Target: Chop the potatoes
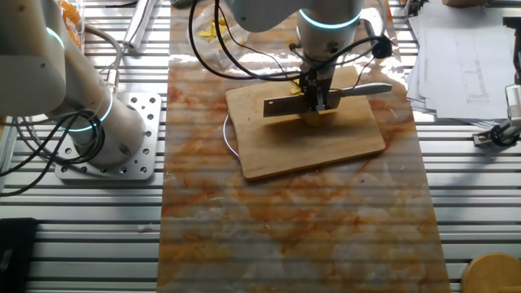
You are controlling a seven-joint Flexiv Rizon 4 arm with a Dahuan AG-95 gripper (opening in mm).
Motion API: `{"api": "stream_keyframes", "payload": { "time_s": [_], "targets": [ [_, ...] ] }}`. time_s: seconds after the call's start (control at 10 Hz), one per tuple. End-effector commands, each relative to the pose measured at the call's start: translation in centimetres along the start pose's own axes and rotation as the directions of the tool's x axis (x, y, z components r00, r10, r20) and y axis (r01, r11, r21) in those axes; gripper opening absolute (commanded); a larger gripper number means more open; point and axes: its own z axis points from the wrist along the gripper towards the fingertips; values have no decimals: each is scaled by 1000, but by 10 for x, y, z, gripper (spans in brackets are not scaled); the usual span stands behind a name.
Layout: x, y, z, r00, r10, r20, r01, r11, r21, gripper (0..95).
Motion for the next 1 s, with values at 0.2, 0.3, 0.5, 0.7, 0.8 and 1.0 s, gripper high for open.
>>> {"api": "stream_keyframes", "payload": {
  "time_s": [0.2, 0.3, 0.5, 0.7, 0.8, 1.0],
  "targets": [
    [-1, 1, 9, 1000, 13, -1, -13, 1000, -14, 0],
    [-2, 3, -7, 1000, 18, -5, -18, 1000, -10, 0],
    [-3, 0, -22, 1000, 3, 7, -3, 1000, -6, 0],
    [-3, -1, -22, 1000, 3, 15, -3, 1000, -4, 0],
    [-4, -2, -18, 1000, 2, 21, -2, 1000, 1, 0],
    [-5, -6, -5, 999, -8, 33, 7, 1000, 12, 0]
  ]
}}
